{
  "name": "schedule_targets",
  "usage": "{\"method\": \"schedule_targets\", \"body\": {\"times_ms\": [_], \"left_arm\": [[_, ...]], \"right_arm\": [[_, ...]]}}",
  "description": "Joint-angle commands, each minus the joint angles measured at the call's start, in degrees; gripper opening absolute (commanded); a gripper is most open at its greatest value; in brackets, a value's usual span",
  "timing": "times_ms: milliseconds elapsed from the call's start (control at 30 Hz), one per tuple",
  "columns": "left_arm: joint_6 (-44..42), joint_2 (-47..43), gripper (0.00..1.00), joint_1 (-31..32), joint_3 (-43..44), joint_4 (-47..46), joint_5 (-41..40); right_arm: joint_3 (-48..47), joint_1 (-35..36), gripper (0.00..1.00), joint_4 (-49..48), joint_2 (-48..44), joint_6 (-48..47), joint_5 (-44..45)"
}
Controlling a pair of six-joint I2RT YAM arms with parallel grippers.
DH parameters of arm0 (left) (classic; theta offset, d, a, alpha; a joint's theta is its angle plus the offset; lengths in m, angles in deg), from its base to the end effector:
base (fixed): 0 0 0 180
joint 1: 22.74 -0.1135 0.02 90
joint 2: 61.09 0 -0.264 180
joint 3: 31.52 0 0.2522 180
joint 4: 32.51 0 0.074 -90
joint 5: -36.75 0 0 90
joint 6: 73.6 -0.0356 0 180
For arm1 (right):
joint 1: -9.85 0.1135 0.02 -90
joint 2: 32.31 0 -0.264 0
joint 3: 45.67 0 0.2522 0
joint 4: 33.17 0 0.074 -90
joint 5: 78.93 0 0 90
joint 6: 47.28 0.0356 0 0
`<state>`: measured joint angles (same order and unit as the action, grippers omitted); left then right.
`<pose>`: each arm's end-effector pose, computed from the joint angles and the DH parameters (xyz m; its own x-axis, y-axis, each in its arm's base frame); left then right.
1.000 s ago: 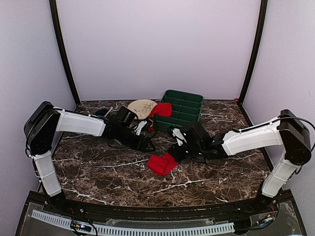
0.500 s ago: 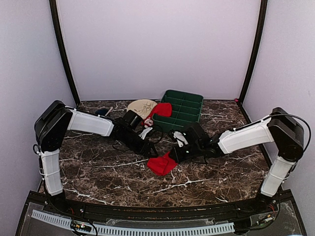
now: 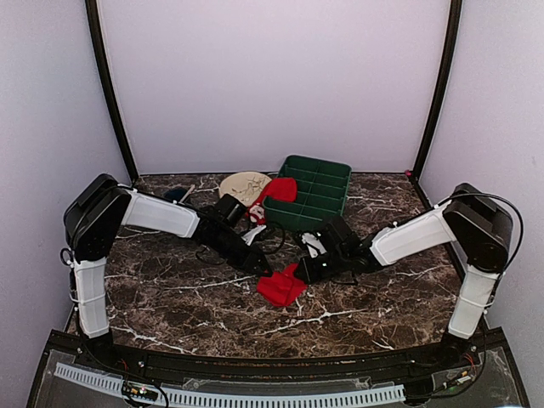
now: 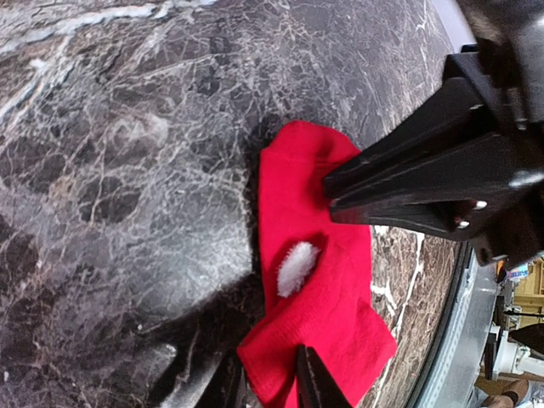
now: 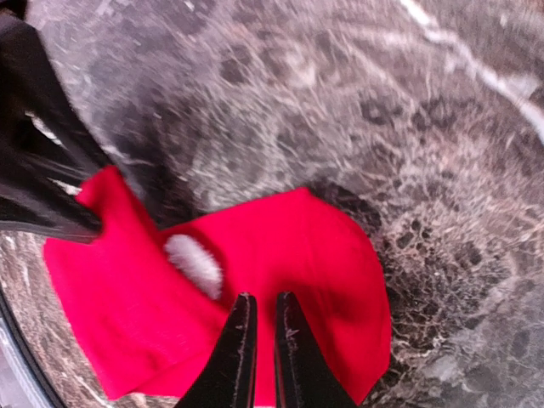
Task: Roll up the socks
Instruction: Flatten out the sock at the center of the board.
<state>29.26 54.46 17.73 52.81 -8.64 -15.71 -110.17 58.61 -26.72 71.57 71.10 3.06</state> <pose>0.2963 -0.2813 0.1371 -0.7818 0.4350 -0.4467 0.6215 0.4859 -0.6145 0.2299 0.2698 0.1314 -0.8004 -0.1990 -0.5655 -0.4867 0.7665 0.4191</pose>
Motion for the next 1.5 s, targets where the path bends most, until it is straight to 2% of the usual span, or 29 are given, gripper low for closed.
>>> {"method": "schedule_targets", "body": {"times_ms": [0,233,400,600,800,900,1000,1033,1067,1100,1167,1367,1467], "left_arm": [[-0.5,-2.6,0.21,0.6,0.5,-1.3,2.8],[-1.9,-7.8,0.17,0.7,-2.6,-4.6,7.5],[-5.0,-12.8,0.17,0.7,-5.2,-3.5,10.8],[-7.3,-13.7,0.17,1.1,-6.8,0.1,15.9],[-6.8,-15.8,0.18,2.7,-11.0,-0.4,16.2],[-5.9,-16.2,0.27,2.7,-11.8,-0.6,10.5],[-3.9,-16.3,0.5,2.6,-11.8,-2.2,6.2],[-3.4,-16.2,0.6,2.6,-11.7,-2.6,5.5],[-3.1,-16.0,0.81,2.6,-11.7,-2.8,5.4],[-2.8,-15.8,0.86,2.6,-11.6,-3.0,3.4],[-2.8,-15.7,0.87,2.5,-11.5,-3.0,2.5],[-2.4,-15.9,0.85,1.5,-11.1,-4.5,0.6],[-2.6,-15.4,0.85,0.9,-9.1,-5.3,0.2]], "right_arm": [[-0.7,-0.6,0.1,-1.4,2.0,0.5,-1.5],[-1.5,-1.2,0.09,-0.9,4.0,0.6,-1.9],[-3.8,-1.3,0.08,0.2,6.4,-0.2,-2.2],[-8.7,-1.3,0.08,2.1,9.2,-1.9,-2.0],[-14.7,-2.1,0.08,4.2,13.4,-3.6,-2.8],[-16.8,-2.4,0.08,5.2,14.1,-4.2,-2.9],[-16.8,-2.9,0.08,5.5,13.8,-4.7,-2.7],[-16.8,-3.1,0.09,5.6,13.7,-4.8,-2.9],[-16.8,-3.3,0.08,5.7,13.6,-4.9,-3.2],[-16.6,-3.5,0.08,5.7,13.3,-5.0,-3.5],[-15.9,-3.5,0.11,5.4,12.1,-5.4,-3.9],[-12.0,-3.6,0.37,4.7,5.8,-5.3,-4.1],[-10.4,-3.7,0.4,4.4,3.2,-4.5,-4.4]]}}
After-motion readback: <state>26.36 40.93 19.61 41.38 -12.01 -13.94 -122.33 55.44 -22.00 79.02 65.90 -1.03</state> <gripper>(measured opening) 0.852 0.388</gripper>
